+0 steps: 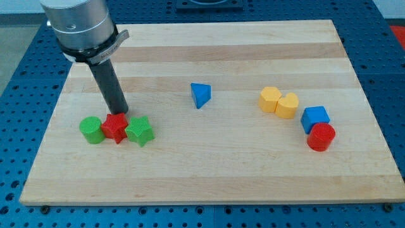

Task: Point your arm at the red circle

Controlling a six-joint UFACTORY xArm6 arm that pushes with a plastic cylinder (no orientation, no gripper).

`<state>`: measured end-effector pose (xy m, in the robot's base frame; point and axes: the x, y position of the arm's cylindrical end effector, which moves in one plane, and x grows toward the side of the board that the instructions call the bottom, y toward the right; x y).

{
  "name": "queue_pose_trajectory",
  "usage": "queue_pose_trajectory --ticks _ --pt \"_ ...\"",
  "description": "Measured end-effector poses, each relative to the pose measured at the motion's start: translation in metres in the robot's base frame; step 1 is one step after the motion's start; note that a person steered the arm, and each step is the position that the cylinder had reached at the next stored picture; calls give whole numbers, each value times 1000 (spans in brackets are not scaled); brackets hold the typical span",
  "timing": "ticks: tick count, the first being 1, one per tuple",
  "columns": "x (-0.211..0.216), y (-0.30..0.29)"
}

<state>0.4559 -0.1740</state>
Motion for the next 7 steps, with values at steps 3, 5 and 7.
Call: queue_pose_trajectory --ticks 3,5,7 --pt "15 0" --pt "7 10" --pt "7 72"
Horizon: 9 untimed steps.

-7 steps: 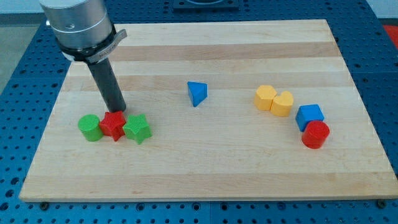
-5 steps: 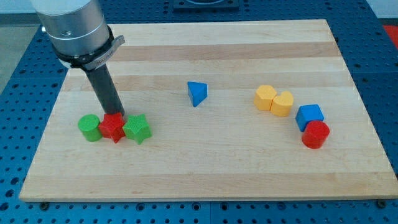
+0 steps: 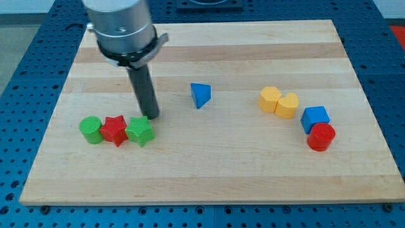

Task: Point your arm at the red circle

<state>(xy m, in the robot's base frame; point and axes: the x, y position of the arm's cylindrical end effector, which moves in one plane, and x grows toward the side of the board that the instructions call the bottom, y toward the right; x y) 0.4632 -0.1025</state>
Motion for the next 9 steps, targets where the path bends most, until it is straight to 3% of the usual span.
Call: queue_pose_trajectory --ticks 1,3,4,7,8,9 --pt "9 27" --pt "108 57" --pt "140 107" --pt "123 312" --pt "109 355" --pt "88 353"
